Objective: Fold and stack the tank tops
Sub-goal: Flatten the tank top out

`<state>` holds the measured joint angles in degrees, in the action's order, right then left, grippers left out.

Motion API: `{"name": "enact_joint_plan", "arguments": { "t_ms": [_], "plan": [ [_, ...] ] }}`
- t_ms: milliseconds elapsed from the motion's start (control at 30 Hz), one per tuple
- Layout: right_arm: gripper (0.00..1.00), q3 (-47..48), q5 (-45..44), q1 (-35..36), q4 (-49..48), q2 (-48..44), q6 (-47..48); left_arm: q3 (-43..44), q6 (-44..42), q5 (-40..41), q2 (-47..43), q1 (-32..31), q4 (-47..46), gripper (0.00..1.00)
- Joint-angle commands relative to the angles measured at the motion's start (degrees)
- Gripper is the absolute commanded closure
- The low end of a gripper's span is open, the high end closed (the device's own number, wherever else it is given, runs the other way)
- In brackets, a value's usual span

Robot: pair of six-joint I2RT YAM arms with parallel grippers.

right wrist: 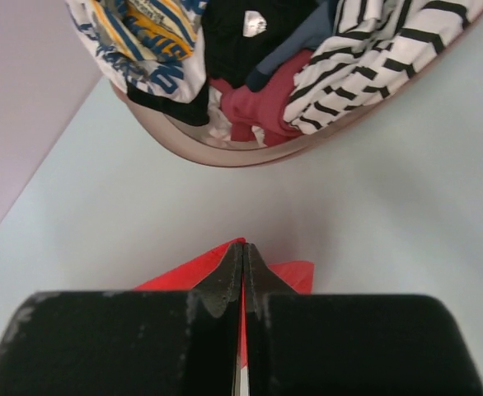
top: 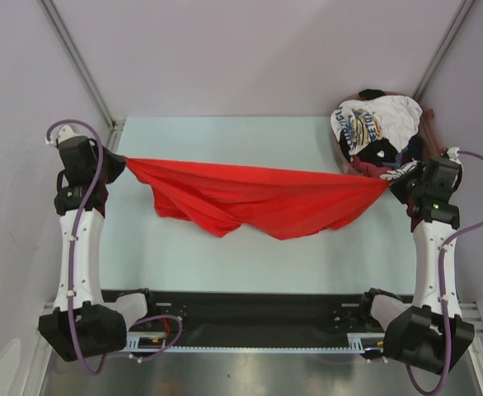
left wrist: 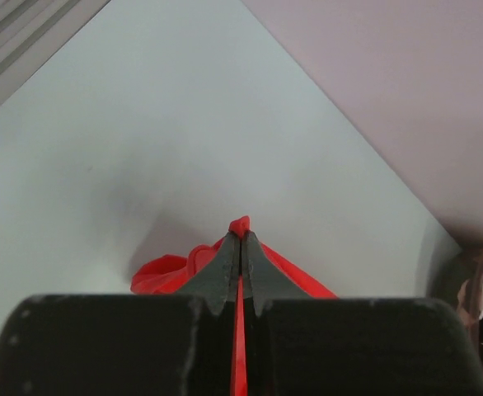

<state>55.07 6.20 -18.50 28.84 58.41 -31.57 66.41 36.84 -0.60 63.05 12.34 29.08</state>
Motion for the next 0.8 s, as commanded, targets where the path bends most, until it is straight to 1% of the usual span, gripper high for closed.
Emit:
{"name": "enact_joint_plan", "arguments": {
  "t_ms": [0,133,200,267,367,467,500,567,600,633,667,700,733,767],
  "plan": [
    [1.0,2.94,3.56,0.04,-3.97,-0.05,-0.42,4.34,-2.21,-2.92,-1.96,0.58,-3.42,1.0],
    [1.0,5.39,2.6,2.23,-2.39,-1.8,0.02,8.46,-5.36,-3.0,-3.81,0.49,0.18,1.0],
    [1.0,7.06,2.5,2.85,-0.81,-2.86,-0.15,13.2,-6.25,-2.92,-4.16,0.49,4.04,1.0],
    [1.0,8.64,3.12,3.82,0.24,-5.58,-0.86,18.19,-7.04,-2.56,-4.95,0.49,7.81,1.0],
    [1.0,10.31,2.95,5.31,2.52,-10.14,-1.65,22.87,-7.57,-1.95,-8.11,0.49,11.16,1.0],
    [1.0,11.37,2.68,5.76,4.81,-13.14,-1.74,24.99,-7.57,-2.3,-10.66,0.49,13.36,0.99],
    [1.0,12.33,2.59,5.76,5.0,-14.54,-1.74,26.56,-7.57,-3.0,-10.75,0.58,13.81,0.97],
    [1.0,14.09,1.8,5.76,5.08,-14.73,-1.74,29.63,-7.05,-4.23,-8.92,0.49,13.37,0.94],
    [1.0,17.32,1.8,5.5,5.43,-12.56,-1.65,31.22,-6.87,-4.75,-7.34,0.49,13.37,0.94],
    [1.0,19.79,1.8,5.49,5.87,-10.97,-1.65,32.89,-6.17,-6.67,-2.8,0.67,13.63,0.95],
    [1.0,21.64,1.98,5.49,6.14,-9.3,-1.82,36.91,-5.82,-8.0,-0.14,0.58,13.98,0.96],
    [1.0,23.4,2.24,5.41,6.23,-5.71,-2.17,39.3,-5.55,-9.32,2.75,0.58,14.59,1.0],
    [1.0,27.07,2.76,5.41,5.97,-4.37,-2.79,41.93,-5.2,-10.98,8.53,0.58,16.17,1.0],
    [1.0,28.33,3.03,5.41,5.62,-2.88,-3.14,46.22,-5.11,-11.61,11.19,0.58,16.44,1.0]
  ]
}}
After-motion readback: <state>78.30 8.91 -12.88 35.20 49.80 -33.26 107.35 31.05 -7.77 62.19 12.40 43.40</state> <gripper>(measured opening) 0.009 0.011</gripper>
